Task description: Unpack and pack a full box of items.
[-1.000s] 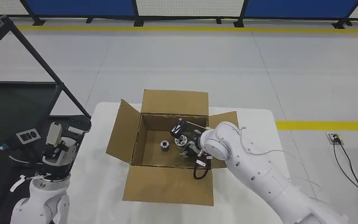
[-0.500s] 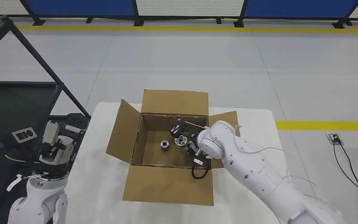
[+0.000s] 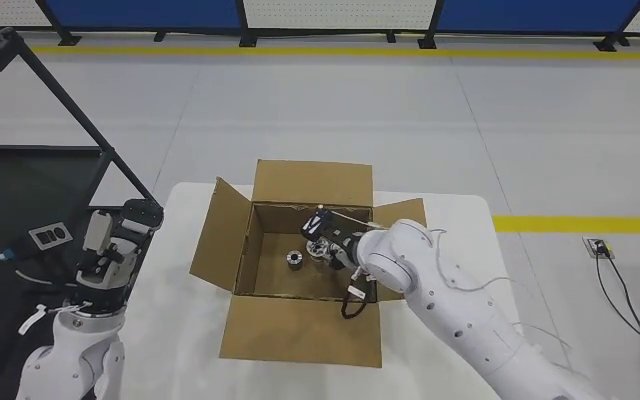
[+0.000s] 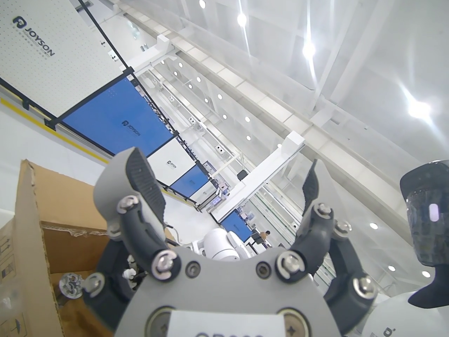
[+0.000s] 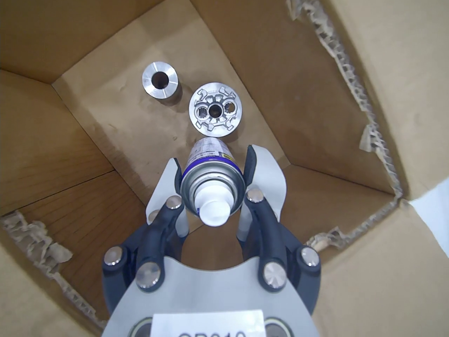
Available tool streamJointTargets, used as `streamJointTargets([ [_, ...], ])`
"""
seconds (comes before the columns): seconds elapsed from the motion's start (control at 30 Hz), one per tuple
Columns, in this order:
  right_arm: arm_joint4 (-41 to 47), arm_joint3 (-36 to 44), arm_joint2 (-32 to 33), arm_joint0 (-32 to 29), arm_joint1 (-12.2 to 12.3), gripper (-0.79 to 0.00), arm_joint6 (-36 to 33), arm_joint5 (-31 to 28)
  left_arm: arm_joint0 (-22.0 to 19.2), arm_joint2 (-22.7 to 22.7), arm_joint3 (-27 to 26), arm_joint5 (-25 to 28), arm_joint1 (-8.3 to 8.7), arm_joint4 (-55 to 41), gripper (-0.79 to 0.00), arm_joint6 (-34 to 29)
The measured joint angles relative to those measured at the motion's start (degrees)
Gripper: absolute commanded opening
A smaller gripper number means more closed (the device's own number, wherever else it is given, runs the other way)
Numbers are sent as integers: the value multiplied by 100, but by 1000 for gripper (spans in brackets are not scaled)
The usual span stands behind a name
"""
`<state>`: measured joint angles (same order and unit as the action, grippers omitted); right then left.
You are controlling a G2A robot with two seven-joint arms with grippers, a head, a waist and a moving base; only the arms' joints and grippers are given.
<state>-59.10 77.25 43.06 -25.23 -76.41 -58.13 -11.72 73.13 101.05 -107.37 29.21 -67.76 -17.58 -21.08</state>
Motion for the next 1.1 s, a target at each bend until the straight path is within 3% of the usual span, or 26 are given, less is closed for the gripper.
streamJointTargets([
  [0.23,-601,1732,752,-990,287,-785,-32,406,-115,-95,52,-49,4,54,0,-9],
  [0.77,-485,1595,833,-1020,277,-785,3,419,-241,-347,224,-119,4,122,0,-51],
  [0.9,-271,1842,1313,-1076,326,-785,-49,651,-255,-396,282,-112,4,106,0,-64],
  [1.1,-242,2629,2401,-1655,513,-785,-126,874,-277,-442,321,-139,6,91,0,-87],
])
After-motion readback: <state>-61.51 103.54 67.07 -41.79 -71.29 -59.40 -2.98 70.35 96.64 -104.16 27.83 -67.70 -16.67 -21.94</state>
